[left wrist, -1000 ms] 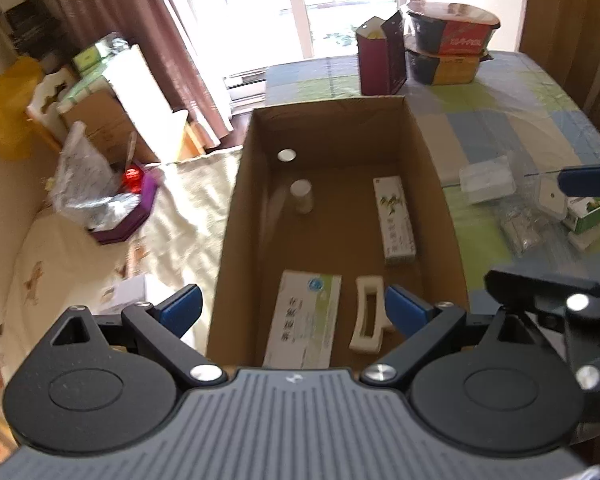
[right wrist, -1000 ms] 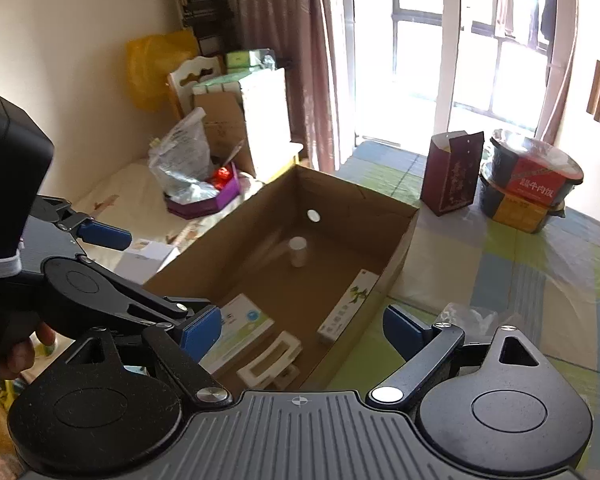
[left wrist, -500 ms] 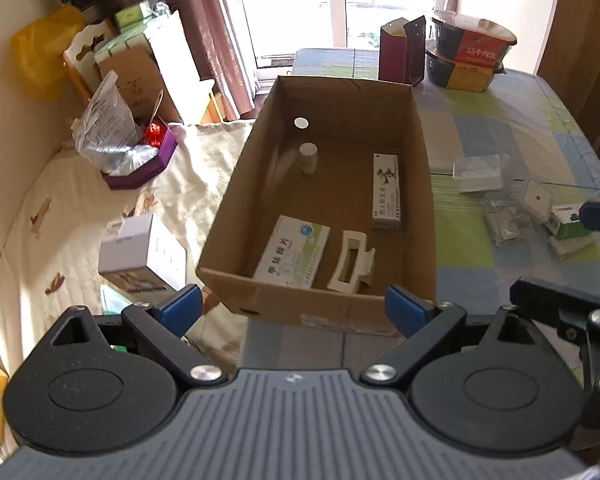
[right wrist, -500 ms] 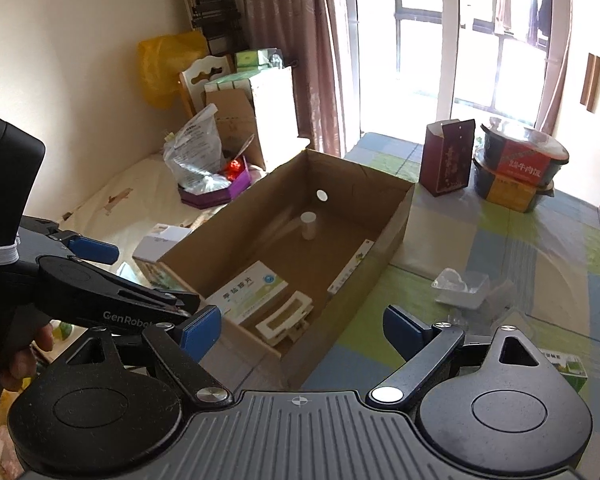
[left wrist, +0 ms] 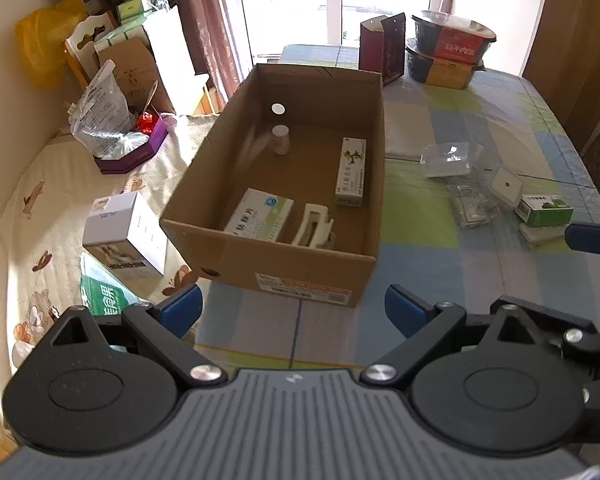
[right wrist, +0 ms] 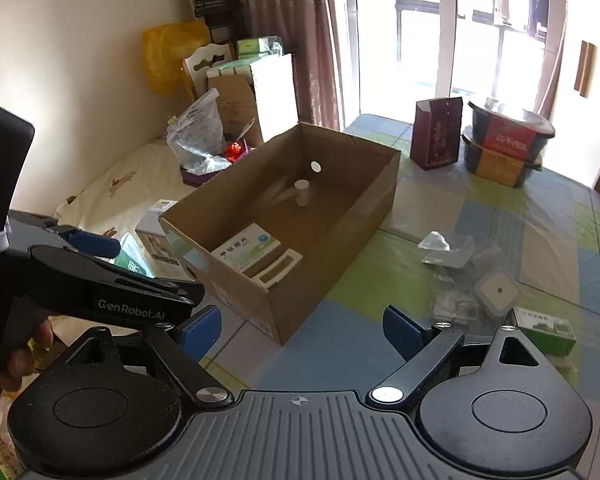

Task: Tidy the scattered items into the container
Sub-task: 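Withdraw both tools from the cardboard box back over the table, then reach the left tool to the clear bagged wire hook while the right tool reaches the green spray box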

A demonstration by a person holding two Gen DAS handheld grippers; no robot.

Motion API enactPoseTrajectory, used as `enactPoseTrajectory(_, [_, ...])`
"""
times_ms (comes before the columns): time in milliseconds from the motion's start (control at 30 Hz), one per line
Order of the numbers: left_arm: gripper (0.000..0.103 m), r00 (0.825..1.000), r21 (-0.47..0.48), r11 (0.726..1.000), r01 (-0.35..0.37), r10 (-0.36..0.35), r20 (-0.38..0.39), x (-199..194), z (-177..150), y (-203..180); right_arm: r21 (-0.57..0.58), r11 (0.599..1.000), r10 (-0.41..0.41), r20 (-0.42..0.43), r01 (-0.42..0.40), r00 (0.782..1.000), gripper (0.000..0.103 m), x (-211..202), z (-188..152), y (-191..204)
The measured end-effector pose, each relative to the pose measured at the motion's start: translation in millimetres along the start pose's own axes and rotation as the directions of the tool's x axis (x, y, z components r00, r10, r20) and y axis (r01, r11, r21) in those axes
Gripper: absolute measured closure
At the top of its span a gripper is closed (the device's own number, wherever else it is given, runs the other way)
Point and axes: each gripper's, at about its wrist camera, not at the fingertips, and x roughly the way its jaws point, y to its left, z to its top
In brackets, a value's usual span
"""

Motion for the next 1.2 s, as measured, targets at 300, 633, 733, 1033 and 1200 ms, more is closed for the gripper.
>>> enactPoseTrajectory(300, [0.007, 1.0, -0.03, 1.0, 0.0, 0.001, 0.011, -10.5, -10.9, -15.1, 0.007, 1.0, -0.022, 0.006, 0.022, 1.0, 0.01, -16.8, -14.6, -13.5])
enactPoseTrajectory(633, [0.007, 1.0, -0.011, 1.0, 0.014, -0.014, 0.003, -12.8, -19.6, -36.9, 0.025, 0.999, -0.034, 0.008, 0.034, 0.999, 0.01, -29.1, -27.5, -27.8])
enactPoseTrajectory(733, [0.007, 1.0, 0.0, 1.0, 0.023, -0.023, 0.0, -11.4, -21.6, -44.6, 0.039, 0.998, -0.042, 0.007, 0.042, 0.999, 0.01, -31.7, -31.5, -34.9])
enactPoseTrajectory(1033, [0.007, 0.998, 0.039, 0.997, 0.063, -0.063, -0.013, -0.4, -25.7, -66.8, 0.091, 0.993, -0.081, 0.002, 0.08, 0.997, 0.01, -40.4, -44.5, -60.6])
enactPoseTrajectory(1200, [0.007, 0.997, 0.062, 0.995, 0.076, -0.075, -0.019, 8.0, -26.8, -78.6, 0.122, 0.986, -0.111, -0.012, 0.112, 0.994, 0.01, -41.8, -52.0, -77.8])
